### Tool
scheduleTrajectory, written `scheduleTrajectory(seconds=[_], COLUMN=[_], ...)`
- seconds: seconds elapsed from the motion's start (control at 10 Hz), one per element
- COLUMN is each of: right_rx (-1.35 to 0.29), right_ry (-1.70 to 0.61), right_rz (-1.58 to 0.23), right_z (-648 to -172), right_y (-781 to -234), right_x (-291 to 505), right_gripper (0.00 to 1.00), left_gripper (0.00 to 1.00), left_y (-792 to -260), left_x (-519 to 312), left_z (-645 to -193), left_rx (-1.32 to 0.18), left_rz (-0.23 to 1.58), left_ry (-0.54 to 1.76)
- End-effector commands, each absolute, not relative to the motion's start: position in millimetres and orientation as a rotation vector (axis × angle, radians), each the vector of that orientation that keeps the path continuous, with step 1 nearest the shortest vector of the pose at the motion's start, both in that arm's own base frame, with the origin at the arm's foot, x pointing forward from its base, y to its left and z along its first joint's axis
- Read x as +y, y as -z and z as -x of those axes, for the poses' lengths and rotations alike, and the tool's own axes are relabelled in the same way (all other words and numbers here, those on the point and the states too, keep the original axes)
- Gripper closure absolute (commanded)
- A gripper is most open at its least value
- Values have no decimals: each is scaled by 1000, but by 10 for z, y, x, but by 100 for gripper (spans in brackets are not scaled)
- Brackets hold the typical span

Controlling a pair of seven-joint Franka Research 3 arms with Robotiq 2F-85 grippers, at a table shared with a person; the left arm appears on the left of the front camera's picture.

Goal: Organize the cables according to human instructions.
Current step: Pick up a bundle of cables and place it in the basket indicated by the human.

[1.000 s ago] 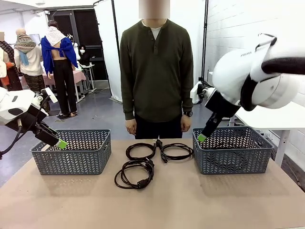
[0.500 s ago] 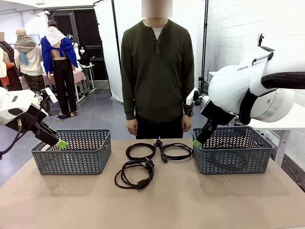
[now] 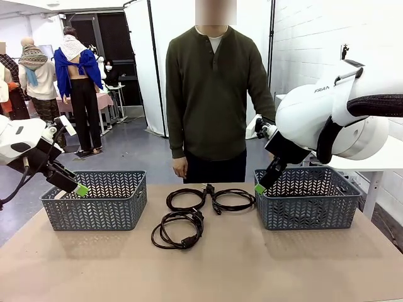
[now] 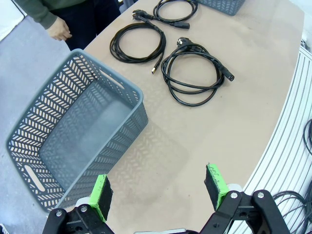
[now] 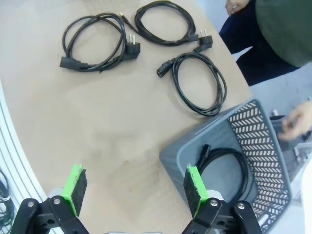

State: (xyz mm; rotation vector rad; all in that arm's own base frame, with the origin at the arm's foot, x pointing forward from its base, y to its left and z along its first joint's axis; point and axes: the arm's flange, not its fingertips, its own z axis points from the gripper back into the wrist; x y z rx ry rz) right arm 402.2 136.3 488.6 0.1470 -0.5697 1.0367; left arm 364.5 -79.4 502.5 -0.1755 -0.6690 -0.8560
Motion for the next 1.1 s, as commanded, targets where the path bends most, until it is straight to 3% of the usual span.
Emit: scheduleTrajectory(seconds=[0.0,1.0], right_rx=[-570,-570], right_ry=[-1036,-1036], right_rz=[-141,-141], right_z=[-4018,-4018], right_y=[-4871,-4871], right_x=[1359,1359], right_gripper=[0,0], left_gripper=[0,0], left_y=[-5015,-5015], left_x=[-777,-777], left_z=[-3656,-3656], left_rx=[-674,-674], left_rz=[189,189], left_ry=[855,855])
